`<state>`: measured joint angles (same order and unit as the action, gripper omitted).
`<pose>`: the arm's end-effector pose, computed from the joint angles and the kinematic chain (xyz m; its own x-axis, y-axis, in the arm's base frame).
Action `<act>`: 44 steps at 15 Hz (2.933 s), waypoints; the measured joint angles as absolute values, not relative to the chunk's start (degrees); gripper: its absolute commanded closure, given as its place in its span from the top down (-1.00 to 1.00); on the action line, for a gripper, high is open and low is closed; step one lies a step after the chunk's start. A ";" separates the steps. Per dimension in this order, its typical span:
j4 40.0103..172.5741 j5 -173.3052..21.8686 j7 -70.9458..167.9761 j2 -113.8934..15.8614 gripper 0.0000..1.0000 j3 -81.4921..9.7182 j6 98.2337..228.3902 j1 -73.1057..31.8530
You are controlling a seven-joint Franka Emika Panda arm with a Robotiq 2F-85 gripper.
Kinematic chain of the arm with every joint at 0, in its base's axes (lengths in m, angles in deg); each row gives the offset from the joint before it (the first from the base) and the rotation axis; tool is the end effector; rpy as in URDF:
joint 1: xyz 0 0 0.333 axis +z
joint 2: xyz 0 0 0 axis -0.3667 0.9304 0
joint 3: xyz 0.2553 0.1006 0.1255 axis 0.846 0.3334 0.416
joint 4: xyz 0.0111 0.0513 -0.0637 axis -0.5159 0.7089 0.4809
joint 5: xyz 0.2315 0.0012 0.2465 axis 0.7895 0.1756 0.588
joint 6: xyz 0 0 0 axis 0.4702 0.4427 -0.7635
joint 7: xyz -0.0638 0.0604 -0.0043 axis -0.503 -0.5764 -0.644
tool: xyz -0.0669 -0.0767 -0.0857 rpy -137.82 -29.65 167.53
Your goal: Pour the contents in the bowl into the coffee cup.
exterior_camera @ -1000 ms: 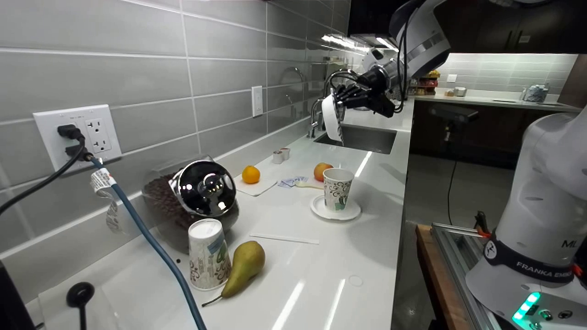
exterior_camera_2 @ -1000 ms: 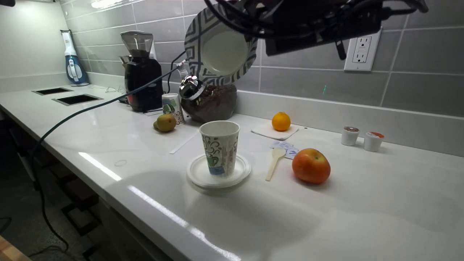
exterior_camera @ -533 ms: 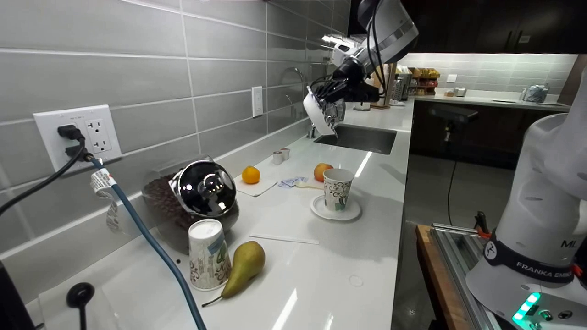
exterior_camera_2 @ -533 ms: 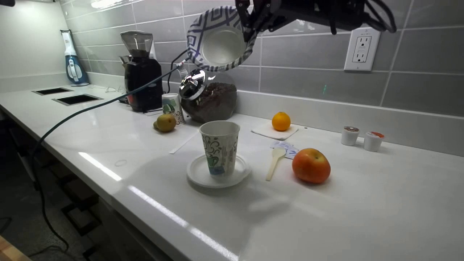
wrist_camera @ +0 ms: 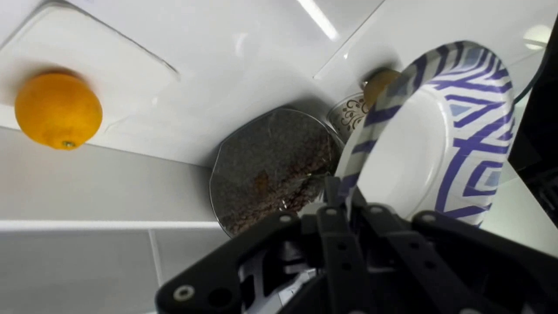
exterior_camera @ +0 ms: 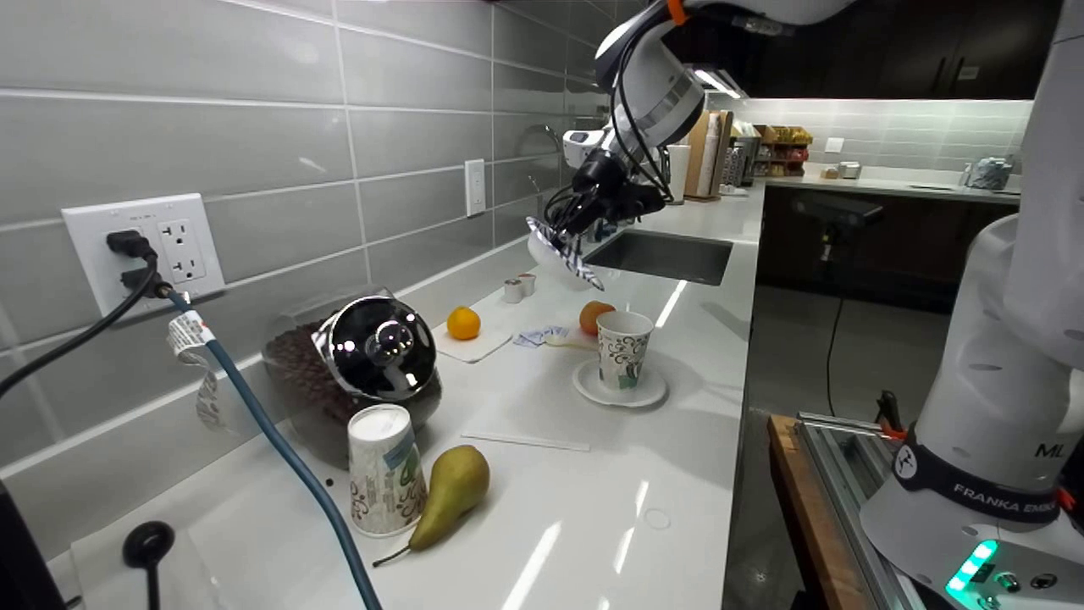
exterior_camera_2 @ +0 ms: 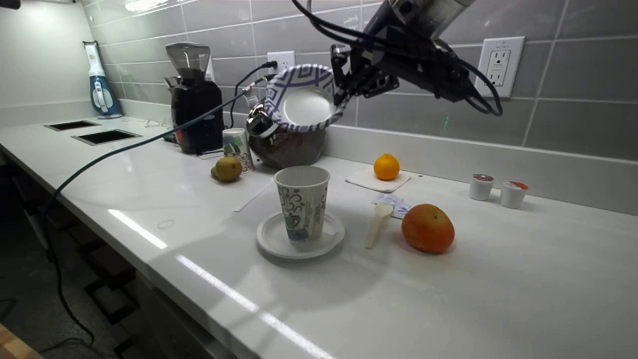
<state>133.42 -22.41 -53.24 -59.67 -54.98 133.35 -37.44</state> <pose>0.4299 -0.2389 0.3788 0.6835 0.3266 0.6528 0.6472 -0.6848 -0.3350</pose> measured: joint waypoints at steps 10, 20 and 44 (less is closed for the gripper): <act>132.69 -22.38 -51.66 -56.30 -0.98 -52.60 135.03 -38.79; 125.15 -22.50 -30.43 -49.35 -0.98 -47.85 135.26 -38.59; 118.57 -43.31 -3.22 -37.26 0.53 -41.73 144.85 -38.78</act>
<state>118.57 -43.31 -3.22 -37.26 -41.73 144.85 -38.78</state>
